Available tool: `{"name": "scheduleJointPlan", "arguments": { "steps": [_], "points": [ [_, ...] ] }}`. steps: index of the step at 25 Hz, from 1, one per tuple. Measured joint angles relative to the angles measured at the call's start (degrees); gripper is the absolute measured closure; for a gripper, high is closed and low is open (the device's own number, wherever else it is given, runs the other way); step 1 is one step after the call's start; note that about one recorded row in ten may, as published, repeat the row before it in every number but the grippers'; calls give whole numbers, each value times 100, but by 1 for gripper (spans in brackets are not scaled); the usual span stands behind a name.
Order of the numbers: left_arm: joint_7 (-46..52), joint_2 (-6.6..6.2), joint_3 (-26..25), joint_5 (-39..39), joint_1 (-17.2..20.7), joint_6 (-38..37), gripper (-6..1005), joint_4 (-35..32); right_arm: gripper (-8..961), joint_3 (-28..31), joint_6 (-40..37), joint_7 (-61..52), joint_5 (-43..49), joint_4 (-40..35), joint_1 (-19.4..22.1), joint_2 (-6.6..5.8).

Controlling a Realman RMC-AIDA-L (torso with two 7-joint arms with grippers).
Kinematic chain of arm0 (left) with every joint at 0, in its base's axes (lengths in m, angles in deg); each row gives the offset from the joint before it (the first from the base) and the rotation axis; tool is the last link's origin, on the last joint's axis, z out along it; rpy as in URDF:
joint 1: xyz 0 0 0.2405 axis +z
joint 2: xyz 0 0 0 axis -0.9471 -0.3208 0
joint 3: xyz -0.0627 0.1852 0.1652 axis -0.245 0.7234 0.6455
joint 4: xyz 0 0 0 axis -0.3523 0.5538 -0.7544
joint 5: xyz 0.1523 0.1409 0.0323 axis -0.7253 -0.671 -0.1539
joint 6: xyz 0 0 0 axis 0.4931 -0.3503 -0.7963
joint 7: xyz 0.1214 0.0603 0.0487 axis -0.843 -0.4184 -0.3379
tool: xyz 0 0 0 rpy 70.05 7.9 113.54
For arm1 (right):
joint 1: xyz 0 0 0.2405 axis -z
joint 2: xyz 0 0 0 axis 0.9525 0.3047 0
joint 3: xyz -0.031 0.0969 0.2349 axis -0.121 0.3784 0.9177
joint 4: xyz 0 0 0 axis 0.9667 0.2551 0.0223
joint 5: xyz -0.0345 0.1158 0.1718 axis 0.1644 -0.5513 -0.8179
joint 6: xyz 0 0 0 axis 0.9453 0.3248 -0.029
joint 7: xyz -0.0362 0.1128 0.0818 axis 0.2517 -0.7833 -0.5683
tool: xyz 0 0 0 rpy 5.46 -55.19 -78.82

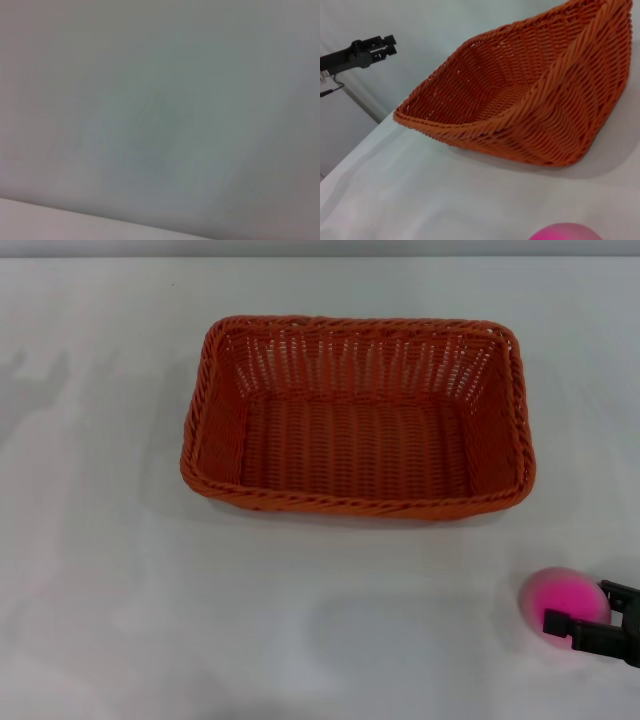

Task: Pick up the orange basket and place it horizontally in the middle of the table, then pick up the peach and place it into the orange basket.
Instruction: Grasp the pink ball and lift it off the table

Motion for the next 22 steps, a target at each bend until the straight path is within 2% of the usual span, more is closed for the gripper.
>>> {"name": "scheduleJointPlan", "arguments": {
  "steps": [14, 22],
  "points": [
    [-11, 6, -50, 72, 129, 52, 405, 88, 112, -15, 17, -80, 75, 13, -127, -1],
    [-20, -1, -53, 72, 134, 61, 406, 105, 438, 67, 158, -98, 18, -15, -115, -18]
  ]
}}
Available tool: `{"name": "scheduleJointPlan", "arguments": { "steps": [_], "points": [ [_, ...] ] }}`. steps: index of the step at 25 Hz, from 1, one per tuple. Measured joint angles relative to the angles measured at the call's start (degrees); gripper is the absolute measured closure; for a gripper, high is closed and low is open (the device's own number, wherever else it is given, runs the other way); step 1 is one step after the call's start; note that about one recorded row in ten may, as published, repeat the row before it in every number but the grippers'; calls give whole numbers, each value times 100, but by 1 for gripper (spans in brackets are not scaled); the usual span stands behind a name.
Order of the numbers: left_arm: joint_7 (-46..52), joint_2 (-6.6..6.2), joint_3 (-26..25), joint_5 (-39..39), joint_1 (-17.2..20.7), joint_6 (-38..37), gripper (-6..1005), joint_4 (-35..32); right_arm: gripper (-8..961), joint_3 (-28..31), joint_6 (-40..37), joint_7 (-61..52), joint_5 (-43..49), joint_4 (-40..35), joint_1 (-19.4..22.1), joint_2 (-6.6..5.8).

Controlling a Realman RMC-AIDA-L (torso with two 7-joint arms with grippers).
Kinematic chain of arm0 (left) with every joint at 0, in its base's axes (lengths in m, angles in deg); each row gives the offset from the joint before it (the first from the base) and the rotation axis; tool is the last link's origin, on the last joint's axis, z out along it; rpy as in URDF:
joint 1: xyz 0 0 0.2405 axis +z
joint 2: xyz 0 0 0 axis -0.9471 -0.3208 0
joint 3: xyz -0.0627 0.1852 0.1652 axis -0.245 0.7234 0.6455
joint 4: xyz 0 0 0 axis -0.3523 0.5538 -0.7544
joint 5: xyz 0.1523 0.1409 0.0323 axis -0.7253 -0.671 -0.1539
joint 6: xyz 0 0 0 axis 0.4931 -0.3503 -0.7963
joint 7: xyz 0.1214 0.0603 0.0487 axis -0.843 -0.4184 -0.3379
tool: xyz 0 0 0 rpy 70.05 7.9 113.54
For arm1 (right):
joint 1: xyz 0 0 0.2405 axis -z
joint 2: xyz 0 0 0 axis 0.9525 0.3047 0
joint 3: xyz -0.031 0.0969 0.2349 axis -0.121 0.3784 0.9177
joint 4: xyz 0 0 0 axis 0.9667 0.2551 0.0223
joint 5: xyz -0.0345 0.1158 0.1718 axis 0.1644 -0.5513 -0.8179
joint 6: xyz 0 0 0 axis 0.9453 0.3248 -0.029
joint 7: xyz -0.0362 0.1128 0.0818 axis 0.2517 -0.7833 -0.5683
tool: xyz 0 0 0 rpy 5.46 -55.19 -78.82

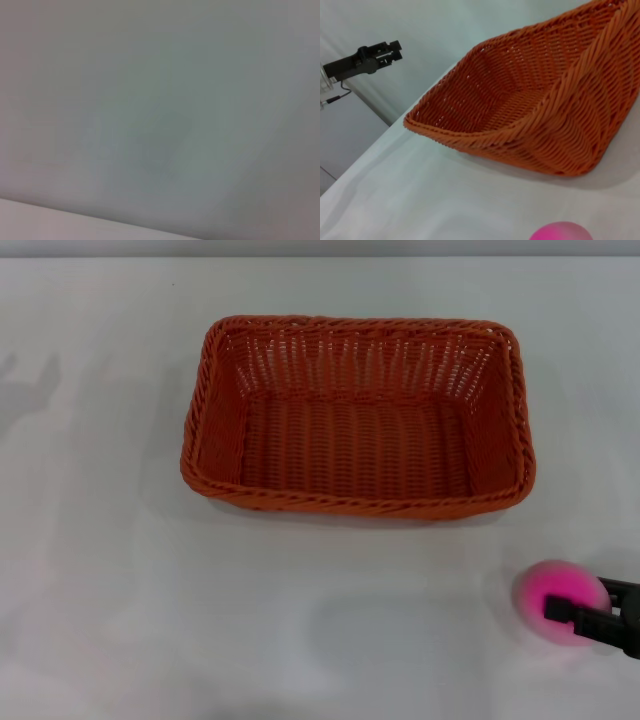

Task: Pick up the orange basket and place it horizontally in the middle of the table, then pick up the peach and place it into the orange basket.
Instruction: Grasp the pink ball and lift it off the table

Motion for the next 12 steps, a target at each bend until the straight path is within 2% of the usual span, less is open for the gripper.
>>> {"name": "scheduleJointPlan", "arguments": {
  "steps": [12],
  "points": [
    [-8, -5, -9, -4, -29, -12, 406, -13, 522, 153, 187, -181, 56, -24, -27, -22]
  ]
}}
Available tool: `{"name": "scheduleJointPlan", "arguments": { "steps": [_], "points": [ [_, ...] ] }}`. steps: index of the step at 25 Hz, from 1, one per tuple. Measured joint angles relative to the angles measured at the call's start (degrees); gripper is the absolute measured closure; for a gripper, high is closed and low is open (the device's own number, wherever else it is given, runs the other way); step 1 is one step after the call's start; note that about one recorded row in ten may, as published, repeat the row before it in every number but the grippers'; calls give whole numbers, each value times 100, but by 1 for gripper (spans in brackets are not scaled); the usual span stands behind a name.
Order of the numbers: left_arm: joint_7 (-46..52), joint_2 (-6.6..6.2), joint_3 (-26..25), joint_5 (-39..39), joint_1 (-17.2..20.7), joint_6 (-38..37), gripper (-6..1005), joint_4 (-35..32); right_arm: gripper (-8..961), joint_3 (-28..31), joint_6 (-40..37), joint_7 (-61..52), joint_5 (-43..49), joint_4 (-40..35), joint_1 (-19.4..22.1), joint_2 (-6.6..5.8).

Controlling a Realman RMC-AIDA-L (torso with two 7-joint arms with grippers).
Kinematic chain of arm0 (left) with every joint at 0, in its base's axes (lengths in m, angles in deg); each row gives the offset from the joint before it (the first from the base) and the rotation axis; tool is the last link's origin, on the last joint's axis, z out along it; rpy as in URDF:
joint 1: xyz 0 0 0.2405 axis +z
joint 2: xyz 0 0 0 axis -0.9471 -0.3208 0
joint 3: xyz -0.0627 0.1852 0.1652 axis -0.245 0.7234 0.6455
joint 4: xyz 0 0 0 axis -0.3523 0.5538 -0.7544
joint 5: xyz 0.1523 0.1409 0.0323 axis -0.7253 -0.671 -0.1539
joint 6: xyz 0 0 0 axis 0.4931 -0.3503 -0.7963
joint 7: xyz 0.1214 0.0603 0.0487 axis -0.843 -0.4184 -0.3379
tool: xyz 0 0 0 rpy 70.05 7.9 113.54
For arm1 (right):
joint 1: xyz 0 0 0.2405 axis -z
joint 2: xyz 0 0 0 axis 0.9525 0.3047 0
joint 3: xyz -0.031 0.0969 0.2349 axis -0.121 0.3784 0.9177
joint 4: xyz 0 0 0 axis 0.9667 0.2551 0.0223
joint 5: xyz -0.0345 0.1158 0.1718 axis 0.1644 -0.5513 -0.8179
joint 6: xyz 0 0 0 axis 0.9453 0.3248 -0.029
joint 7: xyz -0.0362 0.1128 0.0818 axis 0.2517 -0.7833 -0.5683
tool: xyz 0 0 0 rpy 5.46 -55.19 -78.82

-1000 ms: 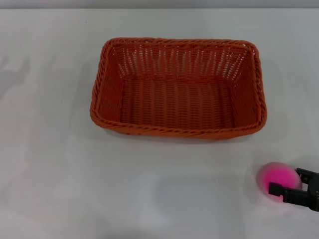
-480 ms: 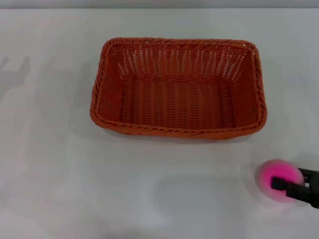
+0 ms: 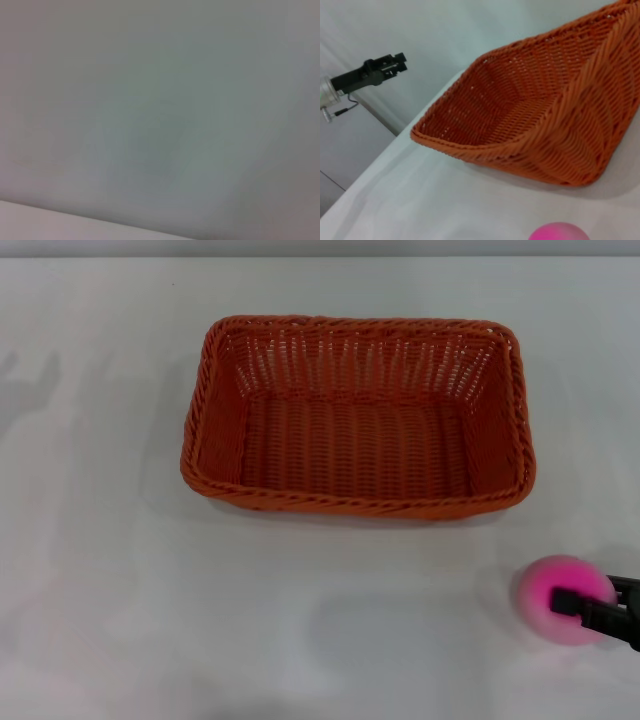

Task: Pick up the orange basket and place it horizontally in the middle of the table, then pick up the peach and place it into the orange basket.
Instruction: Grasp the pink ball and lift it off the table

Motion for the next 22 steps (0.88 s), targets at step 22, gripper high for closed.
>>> {"name": "scheduleJointPlan", "arguments": {
  "steps": [22],
  "points": [
    [-61, -2, -89, 1, -57, -38, 408, -21, 686, 1066, 437, -175, -411, -668, 72, 31]
  ]
}}
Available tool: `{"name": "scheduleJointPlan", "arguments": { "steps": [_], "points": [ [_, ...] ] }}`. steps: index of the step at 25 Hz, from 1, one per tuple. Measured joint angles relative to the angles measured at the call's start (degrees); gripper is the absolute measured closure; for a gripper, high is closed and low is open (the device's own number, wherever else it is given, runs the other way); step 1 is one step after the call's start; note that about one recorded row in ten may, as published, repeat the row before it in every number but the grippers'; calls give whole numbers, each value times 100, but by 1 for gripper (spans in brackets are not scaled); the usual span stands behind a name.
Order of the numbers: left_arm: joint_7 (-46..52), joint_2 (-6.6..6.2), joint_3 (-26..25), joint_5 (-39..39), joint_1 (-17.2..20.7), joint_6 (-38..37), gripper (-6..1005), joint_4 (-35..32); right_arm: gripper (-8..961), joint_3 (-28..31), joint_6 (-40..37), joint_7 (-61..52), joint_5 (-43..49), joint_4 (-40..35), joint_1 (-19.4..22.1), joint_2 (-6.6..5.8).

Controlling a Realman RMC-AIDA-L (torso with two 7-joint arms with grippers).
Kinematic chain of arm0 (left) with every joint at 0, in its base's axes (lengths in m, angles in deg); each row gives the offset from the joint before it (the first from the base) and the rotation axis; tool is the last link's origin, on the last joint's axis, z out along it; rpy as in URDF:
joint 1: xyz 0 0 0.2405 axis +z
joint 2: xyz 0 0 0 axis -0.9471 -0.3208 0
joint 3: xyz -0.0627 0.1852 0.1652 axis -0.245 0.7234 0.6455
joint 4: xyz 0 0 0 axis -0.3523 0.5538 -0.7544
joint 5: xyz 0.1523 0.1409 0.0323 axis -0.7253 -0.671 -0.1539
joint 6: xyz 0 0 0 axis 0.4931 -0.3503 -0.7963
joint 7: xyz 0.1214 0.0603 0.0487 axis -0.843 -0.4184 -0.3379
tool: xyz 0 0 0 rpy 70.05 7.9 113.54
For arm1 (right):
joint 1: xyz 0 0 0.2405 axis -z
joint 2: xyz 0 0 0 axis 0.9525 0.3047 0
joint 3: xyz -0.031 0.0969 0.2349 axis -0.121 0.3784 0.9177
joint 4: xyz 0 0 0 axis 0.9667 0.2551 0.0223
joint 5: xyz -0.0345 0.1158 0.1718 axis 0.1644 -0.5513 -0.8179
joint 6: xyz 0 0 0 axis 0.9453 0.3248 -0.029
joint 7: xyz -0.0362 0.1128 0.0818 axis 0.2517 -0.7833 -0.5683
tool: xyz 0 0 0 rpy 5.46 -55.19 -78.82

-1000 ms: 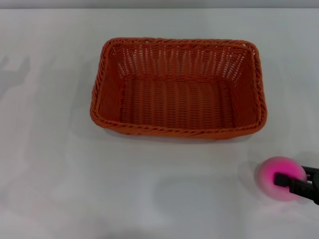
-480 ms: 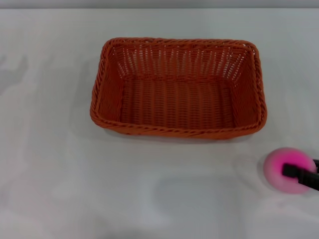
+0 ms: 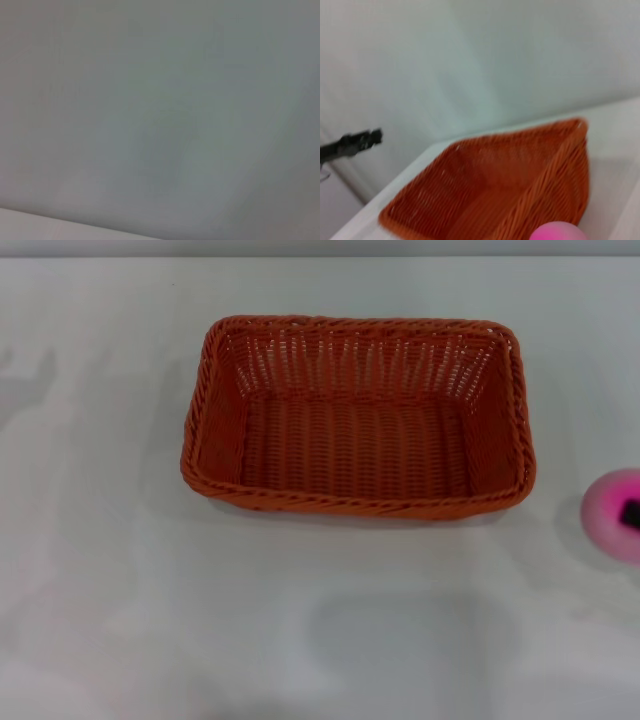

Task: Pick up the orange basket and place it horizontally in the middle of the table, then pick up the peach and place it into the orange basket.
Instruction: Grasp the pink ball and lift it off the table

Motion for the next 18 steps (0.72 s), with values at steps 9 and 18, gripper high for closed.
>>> {"name": "scheduleJointPlan", "arguments": {
  "steps": [9, 18],
  "points": [
    [0, 0, -51, 0, -7, -7, 409, -7, 685, 31, 154, 37, -732, -216, -83, 4],
    [4, 0, -79, 0, -5, -9, 409, -20, 685, -875, 154, 6, -1733, -347, -276, 13]
  ]
}}
